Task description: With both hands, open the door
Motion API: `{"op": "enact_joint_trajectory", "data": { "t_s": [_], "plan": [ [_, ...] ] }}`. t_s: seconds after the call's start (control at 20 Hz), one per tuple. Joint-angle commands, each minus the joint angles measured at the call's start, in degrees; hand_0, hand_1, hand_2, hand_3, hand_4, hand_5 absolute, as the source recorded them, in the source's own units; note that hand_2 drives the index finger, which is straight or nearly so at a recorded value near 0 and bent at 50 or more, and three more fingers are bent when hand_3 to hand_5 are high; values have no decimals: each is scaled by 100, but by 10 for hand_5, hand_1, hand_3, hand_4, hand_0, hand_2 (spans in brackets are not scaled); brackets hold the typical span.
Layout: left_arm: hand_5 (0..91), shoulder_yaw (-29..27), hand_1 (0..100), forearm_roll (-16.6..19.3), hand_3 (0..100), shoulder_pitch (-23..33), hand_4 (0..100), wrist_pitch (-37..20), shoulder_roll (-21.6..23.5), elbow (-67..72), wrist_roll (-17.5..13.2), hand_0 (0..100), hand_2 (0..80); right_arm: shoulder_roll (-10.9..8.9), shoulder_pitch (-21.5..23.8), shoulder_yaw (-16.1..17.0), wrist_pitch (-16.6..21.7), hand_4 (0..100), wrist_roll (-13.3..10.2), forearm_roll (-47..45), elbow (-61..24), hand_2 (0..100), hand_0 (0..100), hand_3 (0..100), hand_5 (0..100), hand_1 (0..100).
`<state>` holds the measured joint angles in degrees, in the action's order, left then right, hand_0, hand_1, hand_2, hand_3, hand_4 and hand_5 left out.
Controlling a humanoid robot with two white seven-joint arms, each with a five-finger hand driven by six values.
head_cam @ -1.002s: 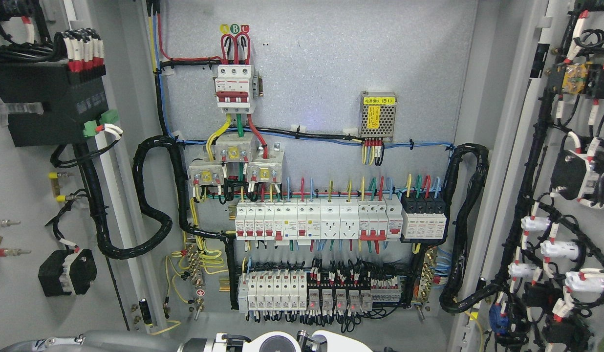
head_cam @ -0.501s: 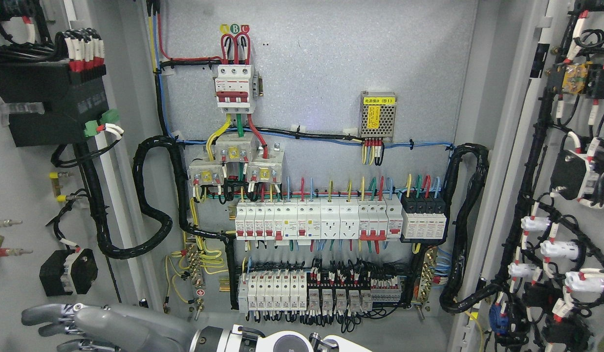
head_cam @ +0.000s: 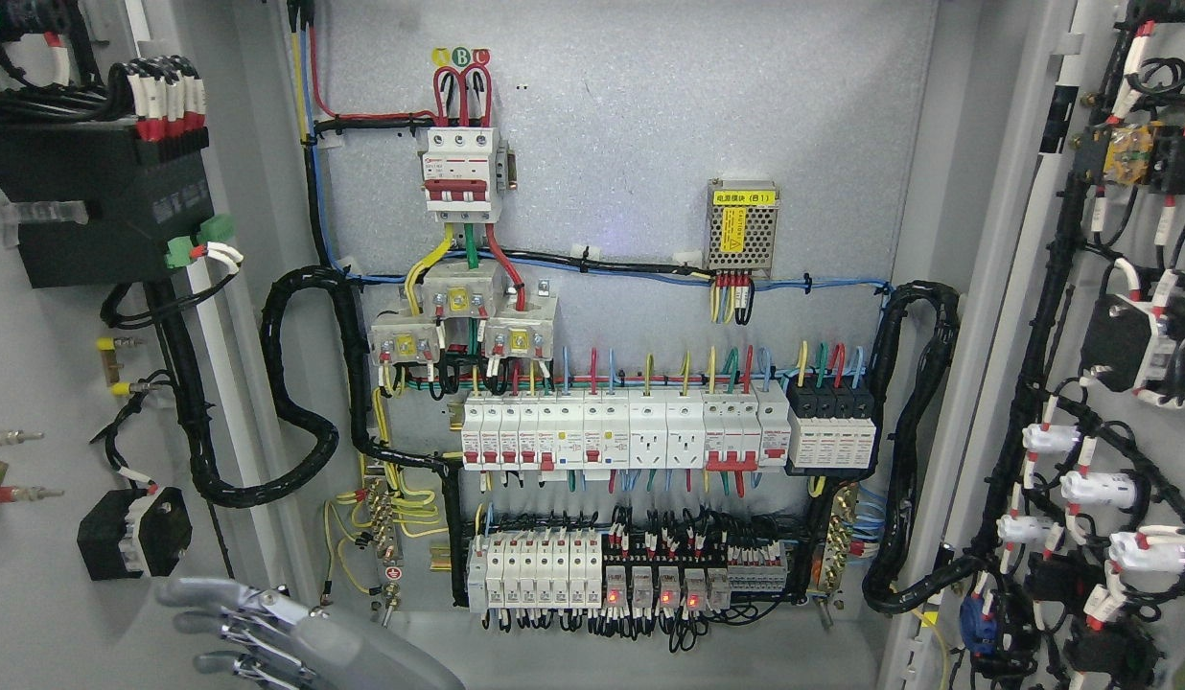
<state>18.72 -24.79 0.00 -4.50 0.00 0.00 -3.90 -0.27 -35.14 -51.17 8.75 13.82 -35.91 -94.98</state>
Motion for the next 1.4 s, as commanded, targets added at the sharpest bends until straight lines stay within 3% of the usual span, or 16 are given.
{"op": "enact_joint_trajectory", "data": {
  "t_s": [0.0,0.1,0.25,0.3,0.45,0.6,0.75,0.9,1.15,1.25,1.35],
  "plan": [
    [0,0,0,0,28,-193,36,2,106,-158,-14,296,28,-341,1490,1196,477,0,-55,1112,-460,0,218,0,0,0],
    [0,0,0,0,28,-193,36,2,97,-158,-5,296,28,-613,2035,1433,872,0,-107,1165,-451,0,218,0,0,0],
    [0,9,0,0,27,-193,36,2,97,-158,-5,296,28,-1017,2659,1864,1093,0,-379,1174,-416,0,218,0,0,0],
    [0,9,0,0,27,-193,36,2,97,-158,-5,296,28,-1219,2879,1969,1163,0,-389,1174,-425,0,218,0,0,0],
    [0,9,0,9,27,-193,36,2,88,-158,-5,296,28,-1572,3433,2198,1321,0,-362,1183,-399,0,219,0,0,0],
    [0,9,0,9,27,-237,36,2,88,-167,-5,296,28,-1599,3943,2400,1550,0,-327,1183,-276,0,219,0,0,0],
    [0,9,0,0,27,-272,36,2,88,-167,-5,296,28,-1721,4531,2821,1594,0,-336,1183,-240,0,218,0,0,0],
    [0,0,0,0,27,-281,37,2,88,-167,-5,296,28,-1748,5050,3191,1971,0,-327,1183,-197,0,218,0,0,0],
    [0,-87,0,-27,28,-238,37,-199,71,-455,21,296,28,-1748,5386,3236,2166,0,-336,1183,-197,0,218,0,0,0],
    [0,-219,0,0,28,321,36,-1075,140,-1732,-5,296,28,-1748,5465,3306,2174,0,-353,1183,-205,0,218,0,0,0],
    [0,-211,0,192,28,1051,36,-1474,446,-3820,-145,295,28,-1740,5491,3359,2174,0,-362,1183,-214,0,218,0,0,0]
  ]
}}
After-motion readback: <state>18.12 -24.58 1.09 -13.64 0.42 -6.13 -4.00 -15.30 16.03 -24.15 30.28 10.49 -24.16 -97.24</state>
